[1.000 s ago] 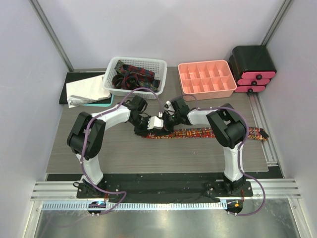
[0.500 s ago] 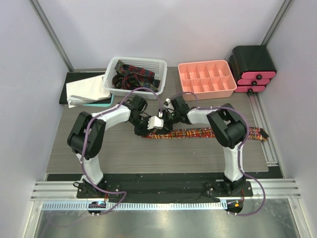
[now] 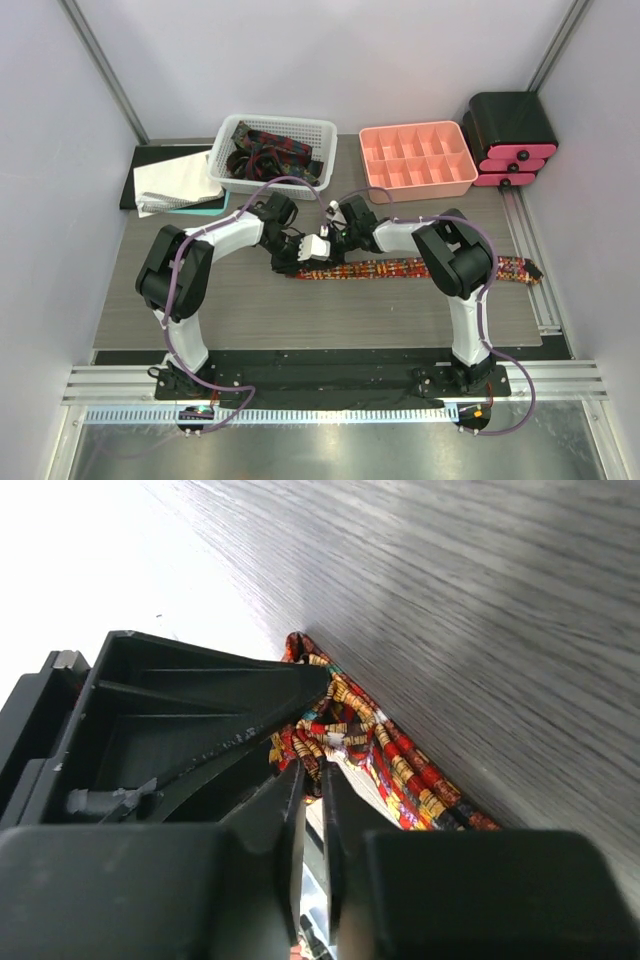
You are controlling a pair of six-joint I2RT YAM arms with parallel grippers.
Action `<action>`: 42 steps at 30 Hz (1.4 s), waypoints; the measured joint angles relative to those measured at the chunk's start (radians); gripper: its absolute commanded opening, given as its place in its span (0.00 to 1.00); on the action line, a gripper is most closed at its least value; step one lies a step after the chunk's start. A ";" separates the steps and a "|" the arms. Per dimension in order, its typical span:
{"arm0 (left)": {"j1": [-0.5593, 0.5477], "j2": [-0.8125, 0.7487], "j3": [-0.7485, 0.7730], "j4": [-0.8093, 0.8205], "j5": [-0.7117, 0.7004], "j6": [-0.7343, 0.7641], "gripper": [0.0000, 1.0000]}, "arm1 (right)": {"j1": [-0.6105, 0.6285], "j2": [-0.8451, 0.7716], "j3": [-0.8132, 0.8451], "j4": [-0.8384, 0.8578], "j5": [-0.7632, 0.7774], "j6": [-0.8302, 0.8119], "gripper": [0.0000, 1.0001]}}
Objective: Roll the ties
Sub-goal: Roll the tie at the center of the board.
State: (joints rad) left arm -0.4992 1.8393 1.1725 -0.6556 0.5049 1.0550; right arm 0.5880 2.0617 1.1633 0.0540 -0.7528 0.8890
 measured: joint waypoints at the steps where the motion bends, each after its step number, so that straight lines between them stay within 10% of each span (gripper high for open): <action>1: 0.000 0.000 0.000 0.000 0.000 0.000 0.39 | 0.000 0.000 0.000 -0.001 0.002 -0.002 0.07; 19: 0.058 -0.018 -0.015 -0.013 0.031 0.026 0.70 | -0.066 0.010 0.025 -0.179 0.032 -0.147 0.01; 34: 0.024 -0.030 -0.025 0.050 0.033 -0.026 0.69 | -0.057 0.025 0.054 -0.205 0.023 -0.180 0.01; 42: -0.013 -0.017 -0.032 0.078 -0.041 -0.028 0.35 | -0.030 0.060 0.088 -0.164 0.013 -0.155 0.01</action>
State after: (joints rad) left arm -0.5117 1.8225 1.1400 -0.5774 0.4637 1.0267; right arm 0.5579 2.1220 1.2510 -0.1104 -0.7395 0.7338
